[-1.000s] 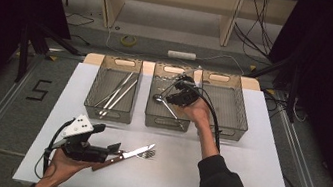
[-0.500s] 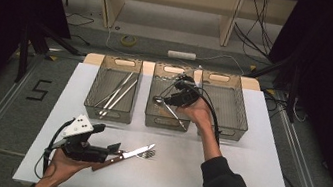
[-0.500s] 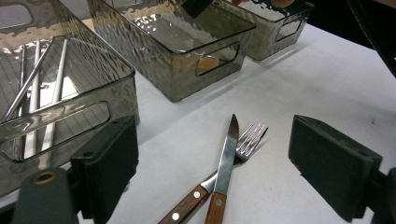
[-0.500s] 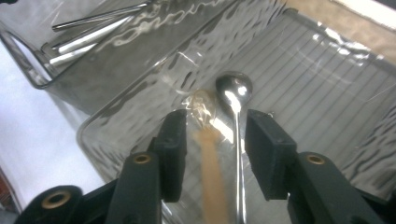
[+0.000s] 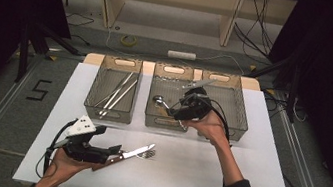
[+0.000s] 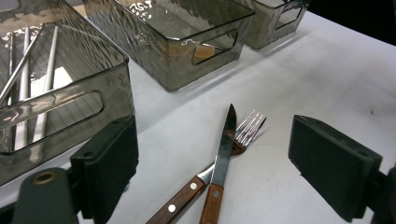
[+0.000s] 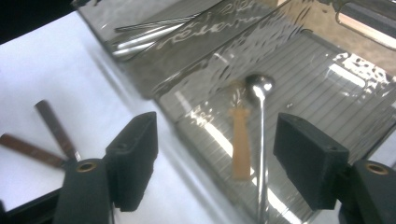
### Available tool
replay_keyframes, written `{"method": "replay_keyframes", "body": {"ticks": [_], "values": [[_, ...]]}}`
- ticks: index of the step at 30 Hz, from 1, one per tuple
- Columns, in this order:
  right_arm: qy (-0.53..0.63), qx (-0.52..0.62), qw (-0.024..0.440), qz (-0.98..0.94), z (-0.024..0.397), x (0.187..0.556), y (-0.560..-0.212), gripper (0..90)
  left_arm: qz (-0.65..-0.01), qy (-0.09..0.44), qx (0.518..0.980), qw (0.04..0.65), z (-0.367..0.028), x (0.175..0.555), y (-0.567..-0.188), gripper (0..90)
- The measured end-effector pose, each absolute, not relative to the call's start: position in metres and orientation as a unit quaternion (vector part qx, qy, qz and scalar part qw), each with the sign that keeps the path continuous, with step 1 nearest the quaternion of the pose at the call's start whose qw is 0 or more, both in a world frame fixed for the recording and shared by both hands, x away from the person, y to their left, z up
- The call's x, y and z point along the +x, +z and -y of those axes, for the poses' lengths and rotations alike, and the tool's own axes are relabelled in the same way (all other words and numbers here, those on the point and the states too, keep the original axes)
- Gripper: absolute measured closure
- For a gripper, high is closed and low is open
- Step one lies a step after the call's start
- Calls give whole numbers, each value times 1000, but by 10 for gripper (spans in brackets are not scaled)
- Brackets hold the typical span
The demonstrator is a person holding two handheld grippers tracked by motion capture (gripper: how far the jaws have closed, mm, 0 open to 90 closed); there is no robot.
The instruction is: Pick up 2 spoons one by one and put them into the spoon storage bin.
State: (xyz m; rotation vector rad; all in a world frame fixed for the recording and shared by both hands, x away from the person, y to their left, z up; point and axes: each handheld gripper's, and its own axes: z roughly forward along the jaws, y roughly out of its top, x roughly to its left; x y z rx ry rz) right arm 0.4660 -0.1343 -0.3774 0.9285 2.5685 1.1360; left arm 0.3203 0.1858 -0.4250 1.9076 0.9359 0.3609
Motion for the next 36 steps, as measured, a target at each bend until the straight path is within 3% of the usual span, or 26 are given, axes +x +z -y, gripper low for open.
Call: {"method": "replay_keyframes", "body": {"ticks": [13,36], "values": [[418,307,84,-851,168,415,-397,284,-396,128,795,442,-182,326,-428,156],[451,313,90,-831,197,374,-416,274,-398,101,830,377,-173,329,-433,157]]}}
